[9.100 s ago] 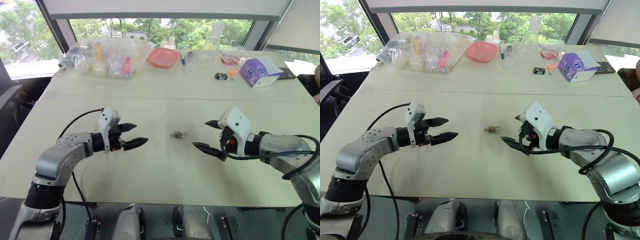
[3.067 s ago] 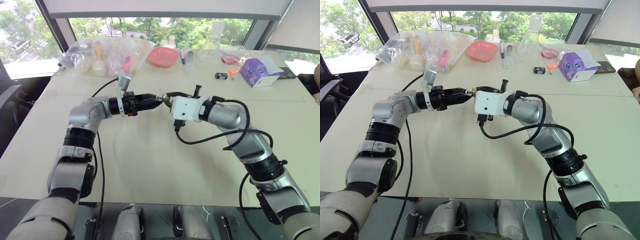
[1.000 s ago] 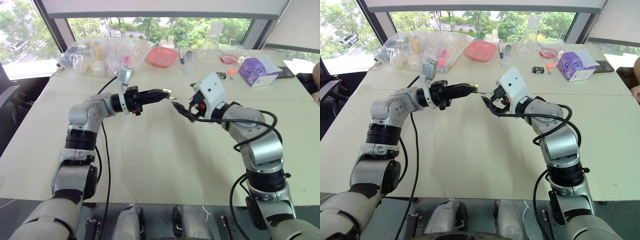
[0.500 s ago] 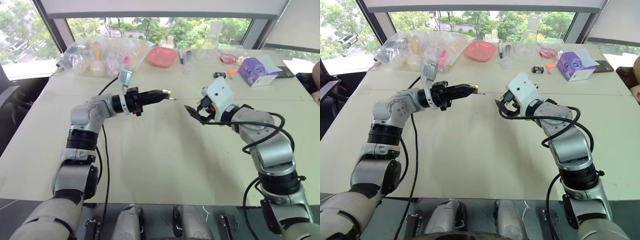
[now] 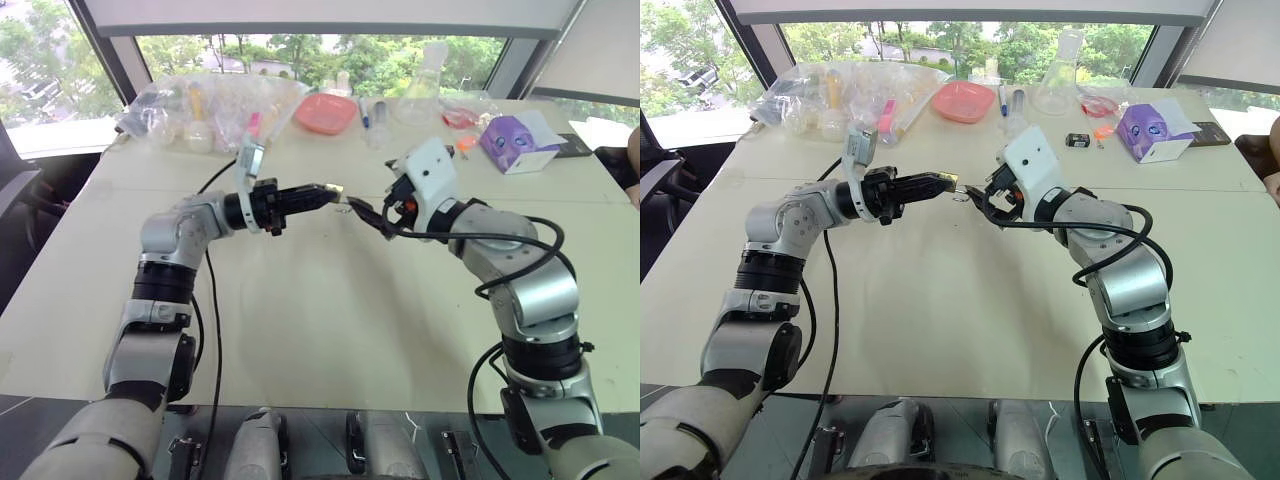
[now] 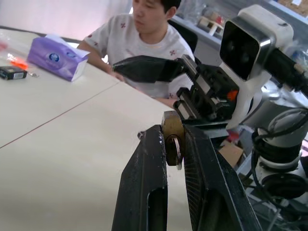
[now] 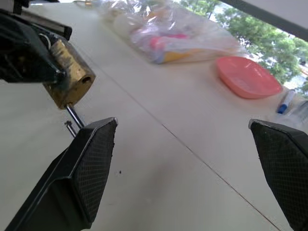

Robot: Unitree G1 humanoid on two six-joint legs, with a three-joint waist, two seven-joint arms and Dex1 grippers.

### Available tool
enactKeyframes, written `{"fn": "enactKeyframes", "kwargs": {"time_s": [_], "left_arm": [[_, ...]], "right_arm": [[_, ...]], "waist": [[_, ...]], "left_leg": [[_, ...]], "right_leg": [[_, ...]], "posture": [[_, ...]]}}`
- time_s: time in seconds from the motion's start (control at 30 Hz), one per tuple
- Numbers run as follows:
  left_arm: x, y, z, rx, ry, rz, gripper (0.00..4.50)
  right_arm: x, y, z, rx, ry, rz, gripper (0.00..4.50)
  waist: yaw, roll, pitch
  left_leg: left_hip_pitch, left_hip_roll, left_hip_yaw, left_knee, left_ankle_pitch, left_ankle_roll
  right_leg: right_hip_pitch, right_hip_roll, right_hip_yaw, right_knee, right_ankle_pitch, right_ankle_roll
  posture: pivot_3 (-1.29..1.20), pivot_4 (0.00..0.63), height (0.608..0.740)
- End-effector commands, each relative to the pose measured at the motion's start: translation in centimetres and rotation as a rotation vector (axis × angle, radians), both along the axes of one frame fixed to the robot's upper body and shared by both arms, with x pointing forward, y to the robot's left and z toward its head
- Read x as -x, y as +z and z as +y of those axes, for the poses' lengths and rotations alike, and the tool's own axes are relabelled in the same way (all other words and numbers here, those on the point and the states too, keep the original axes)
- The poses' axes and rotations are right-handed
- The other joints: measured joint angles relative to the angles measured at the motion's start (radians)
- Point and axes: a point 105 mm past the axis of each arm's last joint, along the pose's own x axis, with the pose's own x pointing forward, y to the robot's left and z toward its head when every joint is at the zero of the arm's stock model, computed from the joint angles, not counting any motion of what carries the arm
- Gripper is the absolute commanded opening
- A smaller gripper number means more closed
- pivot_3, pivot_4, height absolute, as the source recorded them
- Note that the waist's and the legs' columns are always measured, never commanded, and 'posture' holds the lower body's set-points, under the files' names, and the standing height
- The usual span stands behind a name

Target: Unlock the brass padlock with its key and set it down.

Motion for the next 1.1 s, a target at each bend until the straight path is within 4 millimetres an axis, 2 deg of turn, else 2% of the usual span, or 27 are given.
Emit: {"fn": "enactKeyframes", "kwargs": {"time_s": [0.03,0.2,0.3,0.37,0.47,0.63,0.8,1.0,1.07,1.1], "left_arm": [[0.7,2.4,-0.2,0.045,-0.032,-0.087,0.0],[0.4,1.9,-0.1,0.028,-0.015,-0.085,0.0],[-0.3,0.8,-0.1,0.003,0.031,-0.06,0.0],[-1.1,-0.9,-0.6,-0.04,0.092,-0.025,0.0],[-1.4,-3.4,-2.0,-0.069,0.109,0.08,0.0],[-0.3,-6.6,-5.1,-0.133,0.043,0.208,0.0],[-1.1,-8.4,-7.8,-0.162,0.087,0.364,0.0],[-1.9,-9.8,-8.5,-0.195,0.126,0.455,0.0],[-2.1,-10.1,-8.3,-0.204,0.139,0.467,1.01],[-2.2,-10.1,-8.2,-0.203,0.141,0.469,1.34]], "right_arm": [[0.8,0.4,0.8,0.005,0.05,-0.019,4.46],[0.4,0.7,-0.2,0.004,0.002,-0.035,4.46],[0.3,1.0,-2.3,0.079,-0.06,-0.056,4.46],[1.3,0.7,-3.3,0.152,-0.053,-0.023,4.46],[4.4,-1.1,-3.3,0.255,0.067,0.086,4.46],[6.8,-3.0,-3.4,0.314,0.132,0.197,4.46],[7.2,-3.8,-3.1,0.349,0.132,0.203,4.46],[7.1,-5.6,-4.2,0.408,0.073,0.242,4.46],[7.0,-5.7,-4.3,0.41,0.062,0.242,4.5],[7.0,-5.7,-4.4,0.411,0.058,0.243,4.5]], "waist": [[0.0,0.0,0.0],[0.0,0.0,0.0],[0.004,0.0,0.0],[0.004,0.0,0.0],[0.007,0.0,0.0],[0.003,-0.001,0.0],[0.002,-0.001,0.0],[0.002,-0.001,0.0],[0.001,-0.001,0.0],[0.002,-0.001,0.0]], "left_leg": [[0.0,0.0,0.0,0.0,0.0,0.0],[0.0,0.0,0.0,0.0,0.0,0.0],[0.0,0.0,0.0,0.0,0.0,0.0],[0.0,0.0,0.0,0.0,0.0,0.0],[0.0,-0.001,0.0,0.0,-0.001,0.002],[0.0,-0.001,-0.001,0.0,-0.004,0.007],[0.001,-0.001,-0.002,0.001,-0.005,0.009],[0.0,-0.001,-0.002,0.0,-0.005,0.009],[0.0,-0.001,-0.002,0.0,-0.005,0.009],[0.0,-0.001,-0.002,0.0,-0.005,0.009]], "right_leg": [[0.0,0.0,0.0,0.0,0.0,0.0],[0.0,0.0,0.0,0.0,0.0,0.0],[0.0,0.0,0.0,0.0,0.0,0.0],[0.0,-0.001,0.0,-0.001,0.0,0.0],[0.001,-0.001,0.0,-0.001,0.0,0.0],[0.001,0.0,0.0,-0.001,0.0,0.0],[0.001,0.0,0.0,-0.001,0.0,0.0],[0.001,0.0,0.0,-0.002,0.0,0.0],[0.001,0.0,0.0,-0.002,0.0,0.0],[0.001,0.0,0.0,-0.001,0.0,0.0]], "posture": [[0.0,0.15,0.733],[0.0,0.15,0.733],[0.0,0.15,0.733],[0.0,0.15,0.733],[0.0,0.15,0.733],[0.0,0.15,0.733],[0.0,0.15,0.733],[0.0,0.15,0.733],[0.0,0.15,0.733],[0.0,0.15,0.733]]}}
